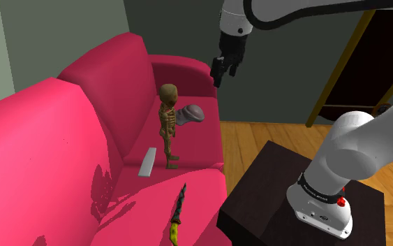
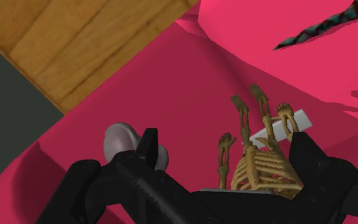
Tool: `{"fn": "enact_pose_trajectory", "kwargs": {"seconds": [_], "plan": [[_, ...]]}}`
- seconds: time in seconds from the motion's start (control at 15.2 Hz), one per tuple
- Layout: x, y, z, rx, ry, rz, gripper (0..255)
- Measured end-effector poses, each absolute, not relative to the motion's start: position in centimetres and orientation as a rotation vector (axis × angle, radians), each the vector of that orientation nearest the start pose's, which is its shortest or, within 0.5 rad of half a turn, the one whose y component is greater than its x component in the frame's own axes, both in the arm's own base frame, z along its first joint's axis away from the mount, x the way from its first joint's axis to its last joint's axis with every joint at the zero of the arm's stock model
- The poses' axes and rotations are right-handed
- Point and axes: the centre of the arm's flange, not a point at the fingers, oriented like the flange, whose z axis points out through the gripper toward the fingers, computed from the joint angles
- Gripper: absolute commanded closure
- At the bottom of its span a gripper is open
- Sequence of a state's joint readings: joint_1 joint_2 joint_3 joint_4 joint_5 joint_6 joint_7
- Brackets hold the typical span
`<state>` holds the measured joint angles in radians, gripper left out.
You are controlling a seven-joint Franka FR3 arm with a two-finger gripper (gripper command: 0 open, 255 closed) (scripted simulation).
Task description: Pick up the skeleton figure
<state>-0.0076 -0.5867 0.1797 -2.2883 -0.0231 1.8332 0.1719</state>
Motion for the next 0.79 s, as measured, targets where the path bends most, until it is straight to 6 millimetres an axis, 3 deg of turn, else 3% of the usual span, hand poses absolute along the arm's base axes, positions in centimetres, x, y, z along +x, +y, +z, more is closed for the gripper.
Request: {"fn": "enact_pose_trajectory", "kwargs": {"seconds": [0.79], "plan": [[48.5,16.8,48.9,-3.214,0.481,-0.191,0]]}}
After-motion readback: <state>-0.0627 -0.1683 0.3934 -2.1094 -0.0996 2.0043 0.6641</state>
